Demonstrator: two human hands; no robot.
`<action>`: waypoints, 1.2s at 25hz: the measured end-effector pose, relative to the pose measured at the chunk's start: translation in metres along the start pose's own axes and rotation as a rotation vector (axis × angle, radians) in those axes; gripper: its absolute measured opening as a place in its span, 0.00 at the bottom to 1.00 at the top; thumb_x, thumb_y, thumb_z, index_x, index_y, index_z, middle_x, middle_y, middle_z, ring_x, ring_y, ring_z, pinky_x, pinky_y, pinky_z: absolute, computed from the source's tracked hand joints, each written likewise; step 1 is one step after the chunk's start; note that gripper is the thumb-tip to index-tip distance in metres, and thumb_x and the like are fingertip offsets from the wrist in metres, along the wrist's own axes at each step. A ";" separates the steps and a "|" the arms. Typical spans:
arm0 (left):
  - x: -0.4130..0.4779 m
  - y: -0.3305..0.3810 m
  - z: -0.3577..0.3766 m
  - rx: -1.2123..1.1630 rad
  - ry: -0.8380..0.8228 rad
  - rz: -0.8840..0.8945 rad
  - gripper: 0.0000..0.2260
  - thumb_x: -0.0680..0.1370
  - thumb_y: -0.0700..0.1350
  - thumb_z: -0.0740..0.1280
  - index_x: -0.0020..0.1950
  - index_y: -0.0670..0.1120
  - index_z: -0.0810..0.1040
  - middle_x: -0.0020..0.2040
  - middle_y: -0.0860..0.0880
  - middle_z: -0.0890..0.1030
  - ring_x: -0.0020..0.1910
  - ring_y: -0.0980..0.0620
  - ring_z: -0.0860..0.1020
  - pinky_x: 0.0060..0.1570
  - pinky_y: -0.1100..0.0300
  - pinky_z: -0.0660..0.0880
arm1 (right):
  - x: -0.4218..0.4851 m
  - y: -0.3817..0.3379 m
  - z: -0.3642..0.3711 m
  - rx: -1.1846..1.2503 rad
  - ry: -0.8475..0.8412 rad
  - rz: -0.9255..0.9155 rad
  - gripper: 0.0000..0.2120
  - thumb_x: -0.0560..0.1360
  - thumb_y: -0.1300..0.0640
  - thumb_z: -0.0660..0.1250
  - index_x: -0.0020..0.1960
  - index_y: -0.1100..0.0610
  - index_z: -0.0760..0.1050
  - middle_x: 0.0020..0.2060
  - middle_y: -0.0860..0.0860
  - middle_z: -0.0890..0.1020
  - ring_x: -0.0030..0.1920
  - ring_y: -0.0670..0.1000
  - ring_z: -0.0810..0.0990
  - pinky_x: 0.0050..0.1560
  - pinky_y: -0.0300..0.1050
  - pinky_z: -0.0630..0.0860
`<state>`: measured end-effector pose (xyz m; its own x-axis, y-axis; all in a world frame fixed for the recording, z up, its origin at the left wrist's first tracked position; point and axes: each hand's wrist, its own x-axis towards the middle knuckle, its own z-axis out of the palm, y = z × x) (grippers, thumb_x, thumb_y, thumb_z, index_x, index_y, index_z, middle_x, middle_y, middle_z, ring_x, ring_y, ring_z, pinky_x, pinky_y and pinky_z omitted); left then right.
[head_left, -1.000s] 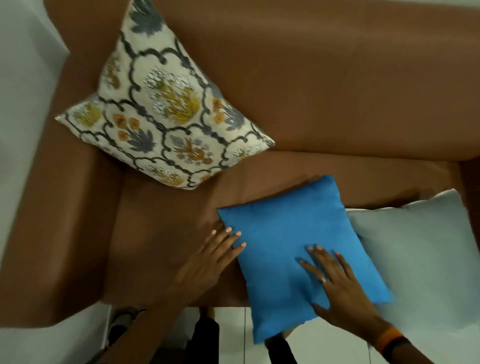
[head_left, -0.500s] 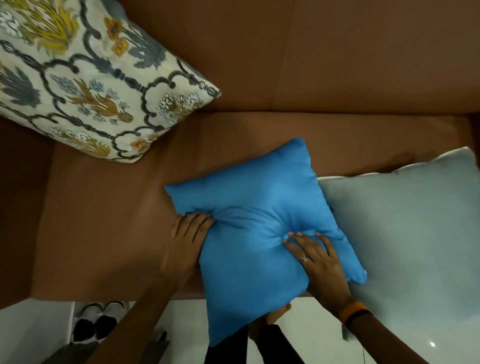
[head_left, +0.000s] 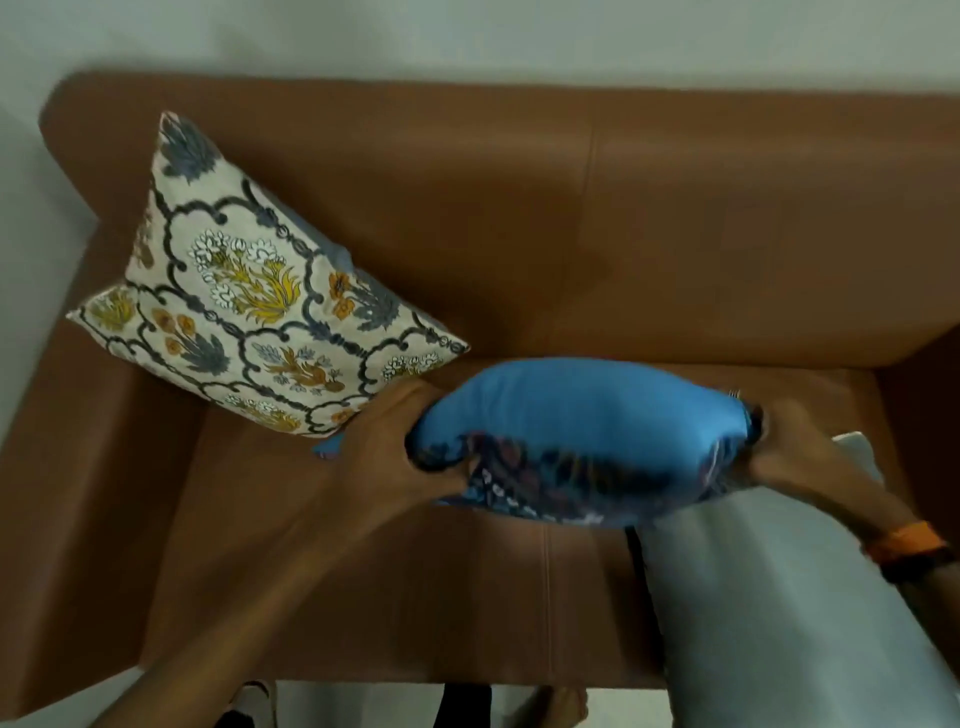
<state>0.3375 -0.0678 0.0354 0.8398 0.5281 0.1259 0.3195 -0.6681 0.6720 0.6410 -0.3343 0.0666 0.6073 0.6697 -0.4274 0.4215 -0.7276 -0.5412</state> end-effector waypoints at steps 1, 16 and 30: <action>0.022 0.007 -0.004 0.009 0.049 -0.002 0.28 0.66 0.68 0.71 0.60 0.55 0.75 0.52 0.69 0.69 0.53 0.66 0.70 0.56 0.78 0.67 | 0.014 -0.006 -0.012 0.087 -0.103 0.038 0.16 0.68 0.71 0.78 0.42 0.52 0.78 0.40 0.45 0.84 0.46 0.46 0.82 0.49 0.44 0.80; 0.115 -0.025 0.042 0.462 0.066 -0.116 0.29 0.81 0.61 0.61 0.77 0.46 0.68 0.72 0.44 0.74 0.73 0.42 0.70 0.74 0.37 0.61 | 0.089 0.028 0.015 0.182 0.031 -0.028 0.39 0.74 0.73 0.69 0.80 0.61 0.57 0.74 0.60 0.71 0.72 0.60 0.72 0.71 0.52 0.71; -0.040 0.114 0.205 0.661 -0.056 0.277 0.24 0.82 0.41 0.60 0.78 0.40 0.64 0.75 0.37 0.71 0.77 0.36 0.65 0.77 0.40 0.60 | -0.096 0.269 -0.006 -0.401 -0.229 -0.292 0.50 0.70 0.57 0.74 0.80 0.41 0.46 0.82 0.48 0.45 0.83 0.54 0.49 0.82 0.54 0.56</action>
<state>0.4304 -0.2720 -0.0425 0.9440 0.2774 0.1786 0.2755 -0.9606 0.0358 0.7005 -0.5953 -0.0334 0.2834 0.8352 -0.4713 0.8015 -0.4761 -0.3618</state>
